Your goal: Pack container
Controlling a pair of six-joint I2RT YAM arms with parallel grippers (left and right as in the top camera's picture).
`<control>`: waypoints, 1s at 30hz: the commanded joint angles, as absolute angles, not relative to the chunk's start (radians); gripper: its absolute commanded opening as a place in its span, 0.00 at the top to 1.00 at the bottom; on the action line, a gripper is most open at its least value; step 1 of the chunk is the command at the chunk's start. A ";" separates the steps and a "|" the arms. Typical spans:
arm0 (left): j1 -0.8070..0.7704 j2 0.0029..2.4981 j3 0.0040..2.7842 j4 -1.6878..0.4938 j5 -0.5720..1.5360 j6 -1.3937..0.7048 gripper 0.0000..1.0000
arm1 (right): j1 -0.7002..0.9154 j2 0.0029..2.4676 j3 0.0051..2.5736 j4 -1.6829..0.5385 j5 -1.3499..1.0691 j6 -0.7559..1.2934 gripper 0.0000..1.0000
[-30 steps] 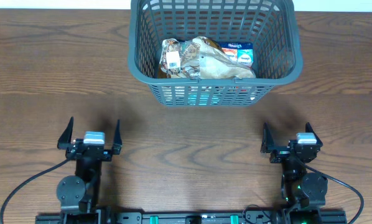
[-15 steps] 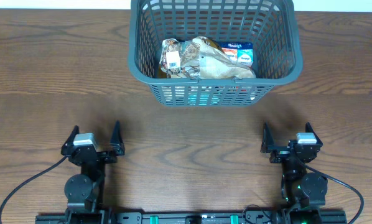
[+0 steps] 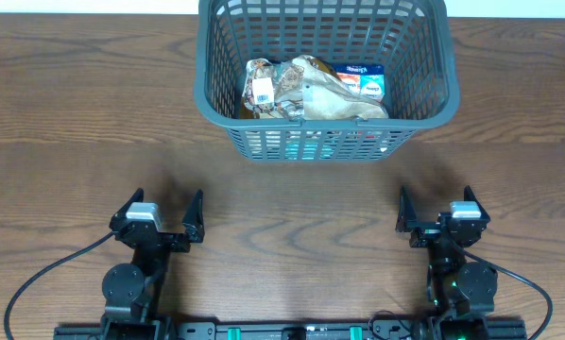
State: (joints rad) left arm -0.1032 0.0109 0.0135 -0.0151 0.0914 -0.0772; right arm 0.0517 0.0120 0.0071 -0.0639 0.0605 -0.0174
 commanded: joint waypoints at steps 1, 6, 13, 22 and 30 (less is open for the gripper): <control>-0.109 0.002 0.004 -0.058 0.149 -0.056 0.02 | 0.047 0.006 0.006 -0.068 0.071 -0.004 0.01; -0.109 0.002 0.004 -0.059 0.146 -0.053 0.01 | 0.047 0.006 0.006 -0.068 0.071 -0.004 0.01; -0.109 0.002 0.004 -0.059 0.146 -0.053 0.02 | 0.047 0.006 0.006 -0.068 0.071 -0.004 0.01; -0.068 0.002 0.004 -0.059 0.127 -0.053 0.02 | 0.047 0.006 0.006 -0.068 0.071 -0.004 0.01; -0.067 0.004 0.004 -0.059 0.127 -0.065 0.01 | 0.047 0.006 0.006 -0.068 0.071 -0.004 0.01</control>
State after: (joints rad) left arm -0.0719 0.0109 0.0139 -0.0154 0.0975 -0.0711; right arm 0.0517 0.0120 0.0071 -0.0639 0.0605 -0.0174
